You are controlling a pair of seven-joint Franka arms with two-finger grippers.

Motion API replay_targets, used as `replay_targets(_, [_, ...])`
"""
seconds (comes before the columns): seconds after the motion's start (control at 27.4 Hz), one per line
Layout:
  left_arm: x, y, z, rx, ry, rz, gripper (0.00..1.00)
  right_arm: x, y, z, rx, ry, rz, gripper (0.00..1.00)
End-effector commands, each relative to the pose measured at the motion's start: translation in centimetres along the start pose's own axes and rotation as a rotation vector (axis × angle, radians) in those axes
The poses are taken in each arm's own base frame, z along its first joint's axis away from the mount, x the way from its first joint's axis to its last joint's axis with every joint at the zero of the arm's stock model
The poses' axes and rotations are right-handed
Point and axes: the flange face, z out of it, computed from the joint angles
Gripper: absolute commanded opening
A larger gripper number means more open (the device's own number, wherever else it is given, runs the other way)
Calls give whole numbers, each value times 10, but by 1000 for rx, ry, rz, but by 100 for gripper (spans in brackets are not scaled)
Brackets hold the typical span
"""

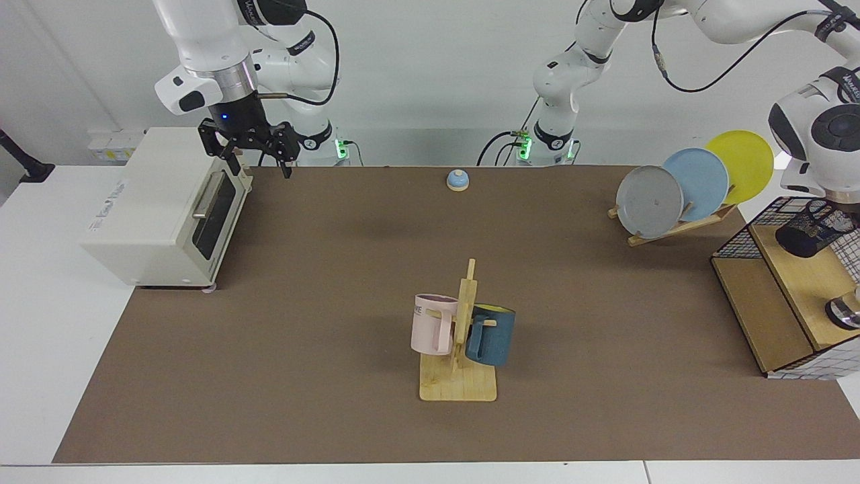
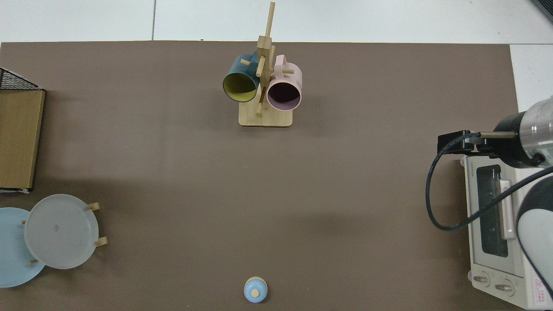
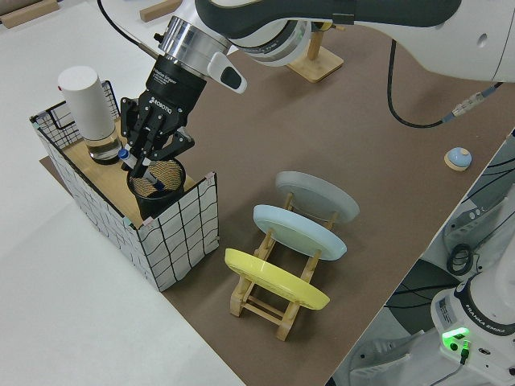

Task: Put markers into pen holder

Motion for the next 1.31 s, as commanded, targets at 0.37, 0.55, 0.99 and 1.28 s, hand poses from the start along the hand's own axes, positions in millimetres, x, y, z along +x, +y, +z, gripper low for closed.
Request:
replay_targets(0.37, [0, 2, 1, 13, 21, 5, 60, -1, 2, -3, 18, 13, 24, 100])
replay_targets(0.55, [-2, 1, 2, 12, 19, 4, 60, -1, 2, -4, 20, 14, 24, 100])
replay_targets(0.99, [-8, -2, -13, 38, 10, -8, 60, -1, 2, -4, 18, 14, 24, 100])
replay_targets(1.28, [-19, -5, -31, 63, -1, -18, 65, -1, 2, -4, 20, 14, 24, 100])
